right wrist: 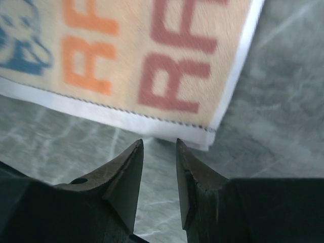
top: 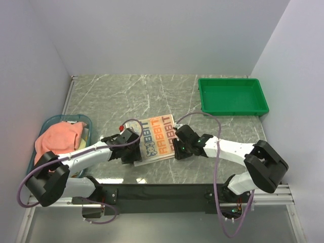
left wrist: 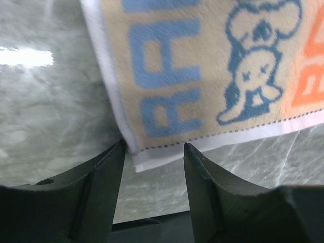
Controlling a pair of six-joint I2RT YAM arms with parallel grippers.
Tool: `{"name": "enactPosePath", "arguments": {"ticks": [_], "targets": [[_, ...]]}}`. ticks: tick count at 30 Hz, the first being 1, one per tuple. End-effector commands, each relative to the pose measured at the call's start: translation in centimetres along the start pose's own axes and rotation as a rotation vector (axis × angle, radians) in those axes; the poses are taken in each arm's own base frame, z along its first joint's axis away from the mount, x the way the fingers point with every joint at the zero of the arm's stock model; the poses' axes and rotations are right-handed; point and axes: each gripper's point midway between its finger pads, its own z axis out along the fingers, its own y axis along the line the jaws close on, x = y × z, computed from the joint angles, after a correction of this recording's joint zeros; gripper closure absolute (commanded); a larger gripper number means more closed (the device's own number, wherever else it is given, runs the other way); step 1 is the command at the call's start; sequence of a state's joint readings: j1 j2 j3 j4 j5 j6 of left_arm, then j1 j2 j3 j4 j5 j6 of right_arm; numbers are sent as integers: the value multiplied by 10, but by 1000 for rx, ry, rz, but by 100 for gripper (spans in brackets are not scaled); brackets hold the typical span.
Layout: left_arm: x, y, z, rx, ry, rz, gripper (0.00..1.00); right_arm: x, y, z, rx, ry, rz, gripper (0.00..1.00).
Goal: Fold and stack the towels
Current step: Fold the towel
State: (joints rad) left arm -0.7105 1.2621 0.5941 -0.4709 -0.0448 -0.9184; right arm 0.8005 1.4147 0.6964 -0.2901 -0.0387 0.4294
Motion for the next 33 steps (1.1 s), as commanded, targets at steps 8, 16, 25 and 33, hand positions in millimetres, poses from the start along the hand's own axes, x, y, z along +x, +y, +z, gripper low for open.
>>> {"name": "enactPosePath", "arguments": {"ticks": [8,16,25,33], "targets": [[-28,-29,-44,37,-129,-33,44,-48,20,-42,-80,-225,42,61],[-57,-62,-45,82,-185,-30,48,-75,37,-33,-128,-279,97,63],[-6,-31,14,-11,20,35,60,-27,14,13,-101,-136,222,64],[38,4,11,-19,132,40,61,5,-3,6,-73,-65,299,64]]}}
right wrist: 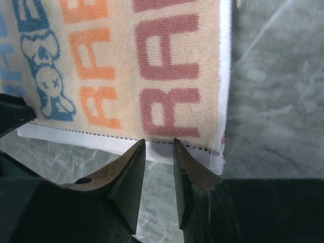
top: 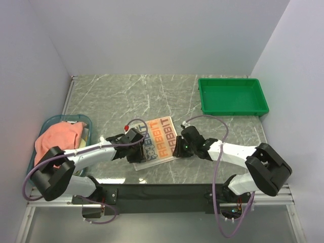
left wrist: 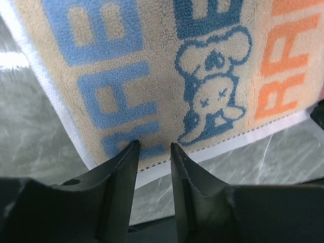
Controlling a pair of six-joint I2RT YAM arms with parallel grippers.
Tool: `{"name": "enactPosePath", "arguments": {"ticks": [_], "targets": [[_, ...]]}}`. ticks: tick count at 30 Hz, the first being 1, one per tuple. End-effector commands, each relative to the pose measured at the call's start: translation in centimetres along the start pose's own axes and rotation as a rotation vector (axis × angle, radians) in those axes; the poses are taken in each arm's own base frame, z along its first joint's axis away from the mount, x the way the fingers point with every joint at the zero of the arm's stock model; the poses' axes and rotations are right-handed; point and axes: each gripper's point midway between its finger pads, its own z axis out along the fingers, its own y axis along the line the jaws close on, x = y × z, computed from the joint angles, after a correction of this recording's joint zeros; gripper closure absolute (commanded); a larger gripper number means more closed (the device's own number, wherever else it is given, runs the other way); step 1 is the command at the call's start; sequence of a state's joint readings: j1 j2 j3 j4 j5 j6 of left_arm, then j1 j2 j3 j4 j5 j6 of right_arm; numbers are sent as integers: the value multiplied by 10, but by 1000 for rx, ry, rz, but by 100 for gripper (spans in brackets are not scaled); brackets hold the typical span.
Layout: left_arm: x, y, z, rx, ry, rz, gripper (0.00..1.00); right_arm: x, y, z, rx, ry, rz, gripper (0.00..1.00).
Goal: Fold and stack the towels
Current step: Fold the towel
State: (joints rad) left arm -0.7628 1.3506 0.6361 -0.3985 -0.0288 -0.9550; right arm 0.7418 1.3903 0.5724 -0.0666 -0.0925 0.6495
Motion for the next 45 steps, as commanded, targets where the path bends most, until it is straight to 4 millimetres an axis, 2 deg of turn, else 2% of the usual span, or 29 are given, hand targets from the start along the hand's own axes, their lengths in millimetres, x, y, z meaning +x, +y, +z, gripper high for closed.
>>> {"name": "enactPosePath", "arguments": {"ticks": [1,3,5,6,7,9,10,11,12,13,14,15,16,17,18,19,21,23,26,31,34,37,40,41,42,44,45], "targets": [[36,31,-1,-60,117,31,60,10,-6,-9,3,20,34,64],[29,24,-10,-35,87,40,55,-1,6,-15,-38,-15,24,63],[8,0,-26,32,21,39,49,-26,25,-25,-95,-84,-3,61],[-5,-6,-32,38,-28,38,46,-42,37,-31,-124,-125,-14,59],[-25,-22,-42,67,-98,30,44,-60,44,-35,-150,-173,-7,57],[-48,-37,-52,106,-169,13,36,-91,60,-43,-201,-240,35,48],[-66,-52,-60,149,-222,-1,33,-109,70,-43,-248,-285,52,44],[-76,-56,-59,160,-237,-11,28,-123,73,-45,-282,-310,74,35],[-93,-55,-60,168,-268,-46,27,-140,84,-50,-321,-349,94,31],[-111,-62,-58,207,-312,-67,27,-155,91,-45,-350,-385,98,27],[-119,-65,-57,239,-316,-94,27,-164,96,-43,-372,-399,104,22],[-140,-58,-55,254,-350,-147,27,-181,109,-46,-411,-425,110,20],[-155,-60,-50,283,-382,-170,29,-188,114,-33,-432,-424,116,19],[-173,-51,-49,278,-415,-221,35,-194,121,-29,-459,-425,117,17],[-181,-51,-48,293,-421,-234,38,-205,133,-29,-499,-432,120,16],[-191,-51,-47,305,-436,-244,40,-206,132,-11,-496,-412,129,16],[-206,-46,-39,303,-453,-280,44,-219,143,-5,-543,-427,138,16],[-223,-48,-35,335,-488,-296,48,-220,146,14,-566,-417,146,16],[-229,-42,-20,333,-492,-310,51,-225,153,30,-606,-402,150,16],[-217,-19,15,308,-439,-361,53,-215,154,60,-620,-347,160,16],[-209,-9,26,302,-433,-373,54,-209,153,71,-622,-338,145,16],[-197,2,35,276,-421,-387,54,-202,143,85,-612,-332,179,16],[-188,15,38,265,-427,-411,55,-196,123,98,-568,-343,203,16],[-188,22,38,254,-439,-423,55,-190,114,102,-550,-335,217,16],[-180,29,40,242,-433,-430,55,-190,102,107,-532,-338,239,16],[-181,37,38,233,-453,-443,55,-190,90,109,-529,-349,282,17],[-178,42,39,221,-452,-446,56,-187,73,113,-506,-348,311,17]]}}
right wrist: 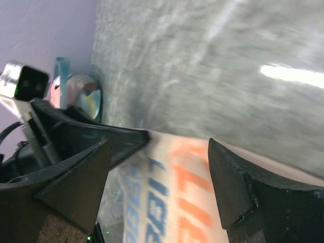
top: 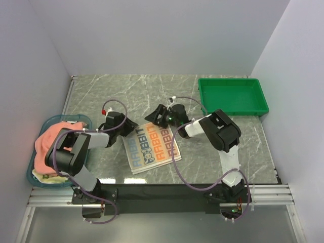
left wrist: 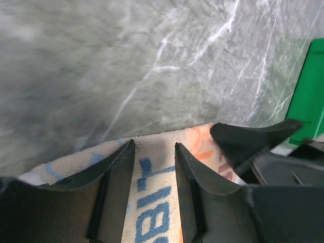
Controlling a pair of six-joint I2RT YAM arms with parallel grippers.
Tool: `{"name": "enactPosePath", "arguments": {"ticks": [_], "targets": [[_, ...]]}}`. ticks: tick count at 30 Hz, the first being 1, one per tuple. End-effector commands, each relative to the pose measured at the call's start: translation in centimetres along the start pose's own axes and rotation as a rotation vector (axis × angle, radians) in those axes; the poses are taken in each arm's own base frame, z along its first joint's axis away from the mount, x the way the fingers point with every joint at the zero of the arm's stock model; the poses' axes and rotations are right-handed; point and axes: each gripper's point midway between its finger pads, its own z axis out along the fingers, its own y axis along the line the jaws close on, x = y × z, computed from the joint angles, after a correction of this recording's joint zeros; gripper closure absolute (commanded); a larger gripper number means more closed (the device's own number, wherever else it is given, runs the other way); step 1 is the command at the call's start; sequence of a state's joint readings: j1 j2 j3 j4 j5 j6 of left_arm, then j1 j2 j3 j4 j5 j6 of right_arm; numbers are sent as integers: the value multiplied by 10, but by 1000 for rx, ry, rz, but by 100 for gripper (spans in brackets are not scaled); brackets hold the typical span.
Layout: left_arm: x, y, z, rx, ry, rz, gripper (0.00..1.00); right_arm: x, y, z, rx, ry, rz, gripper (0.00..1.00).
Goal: Fold and stack the towels
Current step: Fold the towel
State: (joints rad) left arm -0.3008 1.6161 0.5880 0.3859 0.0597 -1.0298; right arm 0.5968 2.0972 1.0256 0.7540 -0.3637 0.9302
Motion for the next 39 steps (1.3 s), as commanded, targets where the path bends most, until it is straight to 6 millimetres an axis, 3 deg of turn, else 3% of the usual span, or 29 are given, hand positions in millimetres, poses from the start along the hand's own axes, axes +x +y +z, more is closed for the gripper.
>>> {"name": "enactPosePath", "arguments": {"ticks": [1,3,8,12,17,20,23,29,34,39], "targets": [[-4,23,-7,-45,-31,-11,56,-21,-32,-8,11,-97,60,17],[-6,30,-8,-56,-38,-19,56,-22,-51,-17,45,-118,106,18],[-13,31,-10,-53,-50,-25,56,-38,-62,-31,86,-183,104,18],[-31,5,-15,-9,-82,4,53,-38,-60,-32,100,-167,81,18],[-59,-31,-42,55,-164,47,47,-44,-44,-31,59,-153,55,19],[-63,-44,-55,84,-178,68,47,-46,-28,-34,30,-137,22,19],[-53,-39,-58,72,-157,72,51,-51,-14,-40,12,-135,-3,19],[-25,5,-43,-17,-96,49,69,-46,-7,-46,19,-111,-31,22],[-18,35,-37,-127,-86,60,73,-36,-14,-53,57,-80,-34,25],[-21,38,-37,-165,-89,74,69,-23,-11,-63,152,-16,-169,28]]}}
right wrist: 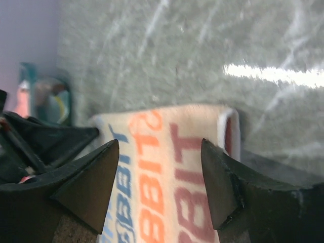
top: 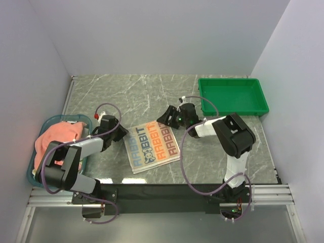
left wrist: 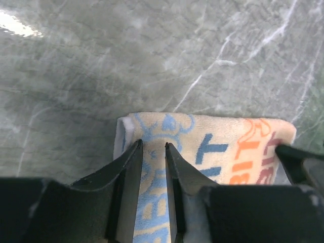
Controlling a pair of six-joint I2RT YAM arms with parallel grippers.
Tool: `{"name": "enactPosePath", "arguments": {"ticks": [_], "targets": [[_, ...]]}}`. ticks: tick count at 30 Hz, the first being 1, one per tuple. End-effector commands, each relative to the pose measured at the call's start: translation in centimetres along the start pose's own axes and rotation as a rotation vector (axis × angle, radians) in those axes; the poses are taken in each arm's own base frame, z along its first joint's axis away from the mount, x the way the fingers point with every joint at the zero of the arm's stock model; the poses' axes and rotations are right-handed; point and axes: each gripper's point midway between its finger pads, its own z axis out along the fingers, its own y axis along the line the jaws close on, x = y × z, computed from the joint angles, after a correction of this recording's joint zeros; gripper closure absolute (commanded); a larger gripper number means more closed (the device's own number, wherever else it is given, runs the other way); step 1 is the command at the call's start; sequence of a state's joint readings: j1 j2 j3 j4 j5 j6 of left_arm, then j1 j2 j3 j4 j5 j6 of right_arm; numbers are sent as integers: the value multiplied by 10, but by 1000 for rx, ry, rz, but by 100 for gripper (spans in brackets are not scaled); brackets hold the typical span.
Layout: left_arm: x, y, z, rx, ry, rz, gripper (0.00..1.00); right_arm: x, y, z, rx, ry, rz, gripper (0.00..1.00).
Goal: Fold and stack the towels
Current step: Fold the towel
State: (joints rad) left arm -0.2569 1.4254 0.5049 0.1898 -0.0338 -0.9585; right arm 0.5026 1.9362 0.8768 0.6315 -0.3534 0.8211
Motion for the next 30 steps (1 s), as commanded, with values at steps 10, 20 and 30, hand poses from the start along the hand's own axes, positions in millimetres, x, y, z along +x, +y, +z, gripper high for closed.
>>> {"name": "enactPosePath", "arguments": {"ticks": [10,20,30], "targets": [[-1,6,14,-87,29,83,66,68,-29,-79,412,231,-303,34],[21,-39,27,-33,103,214,63,102,-71,-132,561,309,-267,36],[0,-84,3,15,79,321,55,81,-45,-155,490,261,-379,36]]}}
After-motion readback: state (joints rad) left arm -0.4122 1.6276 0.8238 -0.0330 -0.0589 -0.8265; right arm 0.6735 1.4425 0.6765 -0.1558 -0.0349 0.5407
